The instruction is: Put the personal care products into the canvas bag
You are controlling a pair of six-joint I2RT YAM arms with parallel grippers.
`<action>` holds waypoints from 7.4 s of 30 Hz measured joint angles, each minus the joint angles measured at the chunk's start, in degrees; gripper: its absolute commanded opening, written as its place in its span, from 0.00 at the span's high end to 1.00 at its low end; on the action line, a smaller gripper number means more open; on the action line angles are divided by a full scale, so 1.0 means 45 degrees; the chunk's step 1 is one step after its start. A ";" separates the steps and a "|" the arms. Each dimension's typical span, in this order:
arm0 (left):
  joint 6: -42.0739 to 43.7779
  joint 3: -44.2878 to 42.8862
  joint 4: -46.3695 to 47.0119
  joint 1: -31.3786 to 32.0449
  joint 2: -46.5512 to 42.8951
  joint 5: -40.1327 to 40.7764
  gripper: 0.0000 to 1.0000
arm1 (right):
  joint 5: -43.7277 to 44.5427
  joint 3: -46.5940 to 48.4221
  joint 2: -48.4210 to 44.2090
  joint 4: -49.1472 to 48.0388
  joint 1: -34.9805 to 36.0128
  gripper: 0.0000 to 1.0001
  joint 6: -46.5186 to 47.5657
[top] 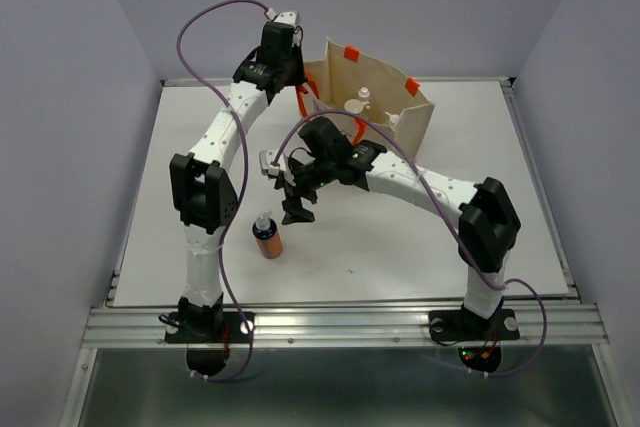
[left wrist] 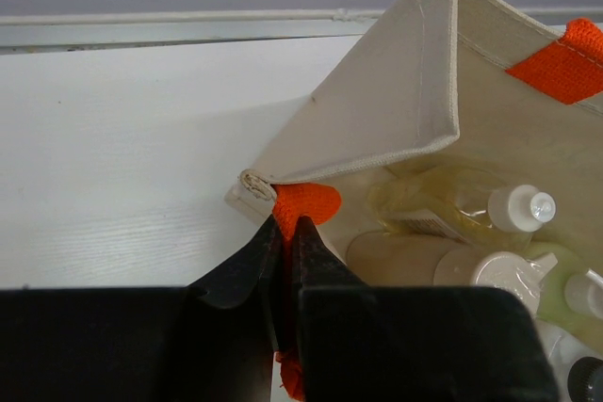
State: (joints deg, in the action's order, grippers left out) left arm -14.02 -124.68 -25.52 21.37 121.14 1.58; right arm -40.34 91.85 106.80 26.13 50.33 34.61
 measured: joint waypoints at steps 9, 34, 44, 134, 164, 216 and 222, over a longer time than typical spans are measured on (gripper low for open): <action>0.0000 0.0000 -0.0005 0.0000 0.0000 0.0015 1.00 | -0.1297 0.0461 0.1044 0.0636 0.0452 0.00 0.1282; -0.0005 0.0005 0.0019 0.0000 0.0000 -0.0015 1.00 | -0.1763 0.1185 0.2807 -0.0248 0.1166 0.91 0.0243; -0.0005 0.0005 0.0039 0.0000 0.0000 -0.0024 1.00 | 0.1146 0.0219 0.0165 -0.0393 0.0865 0.99 -0.1860; -0.0335 0.0015 0.0000 0.0010 -0.0068 -0.0306 1.00 | 0.6946 0.3546 0.4629 -0.8864 -0.5299 0.99 -0.8641; -0.0325 0.0301 -0.0301 0.0019 -0.0369 -0.0355 1.00 | 0.8539 0.3740 0.5464 -0.8344 -0.4867 0.29 -0.8024; -0.0593 0.5139 0.1001 -0.0996 -0.6853 0.2375 0.01 | 1.5548 -0.3628 -0.7456 -0.2419 -1.0278 0.00 -1.2026; -0.1302 0.8466 0.0928 -0.1855 -0.7839 0.3944 0.01 | 1.5834 -0.6902 -0.9316 -0.1885 -1.0083 0.00 -1.2789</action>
State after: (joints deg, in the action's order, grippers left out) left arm -19.88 -86.59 -21.34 13.02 85.86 19.33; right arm 30.92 60.80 64.88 17.65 4.95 -22.94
